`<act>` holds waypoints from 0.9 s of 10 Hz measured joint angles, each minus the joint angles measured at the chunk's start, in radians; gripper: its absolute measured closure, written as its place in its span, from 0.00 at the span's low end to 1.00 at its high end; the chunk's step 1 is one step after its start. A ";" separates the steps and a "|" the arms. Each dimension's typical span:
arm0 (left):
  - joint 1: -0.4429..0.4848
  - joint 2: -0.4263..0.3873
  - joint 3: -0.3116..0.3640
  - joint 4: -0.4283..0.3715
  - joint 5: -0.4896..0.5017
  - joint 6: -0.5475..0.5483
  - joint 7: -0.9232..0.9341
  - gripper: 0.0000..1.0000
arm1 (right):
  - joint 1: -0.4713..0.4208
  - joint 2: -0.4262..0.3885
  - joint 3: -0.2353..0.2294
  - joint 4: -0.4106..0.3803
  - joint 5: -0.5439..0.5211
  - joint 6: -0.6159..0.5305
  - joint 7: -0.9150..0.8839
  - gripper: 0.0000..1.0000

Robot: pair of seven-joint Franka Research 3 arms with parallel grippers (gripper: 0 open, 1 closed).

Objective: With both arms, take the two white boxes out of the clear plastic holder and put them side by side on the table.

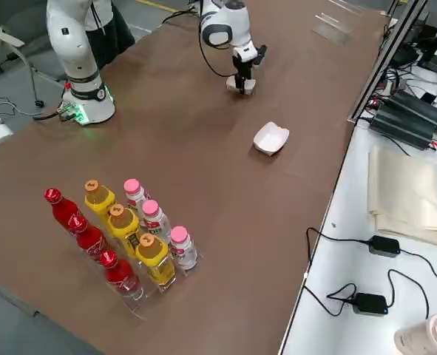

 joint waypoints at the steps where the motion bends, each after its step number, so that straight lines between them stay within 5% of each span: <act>1: -0.002 0.000 -0.002 0.000 -0.003 0.000 0.000 0.00 | 0.006 0.012 0.001 -0.015 0.000 0.035 0.000 0.05; 5: -0.006 0.000 -0.006 0.002 -0.004 0.001 0.000 0.00 | 0.012 0.032 0.001 -0.027 0.000 0.064 0.000 0.25; 6: -0.006 0.000 -0.007 0.003 -0.004 0.001 0.000 0.00 | 0.018 0.035 0.001 -0.027 0.000 0.071 0.002 0.39; 9: 0.007 0.000 -0.001 0.009 -0.004 0.001 0.000 0.00 | 0.025 0.052 0.001 -0.028 0.000 0.084 0.003 0.60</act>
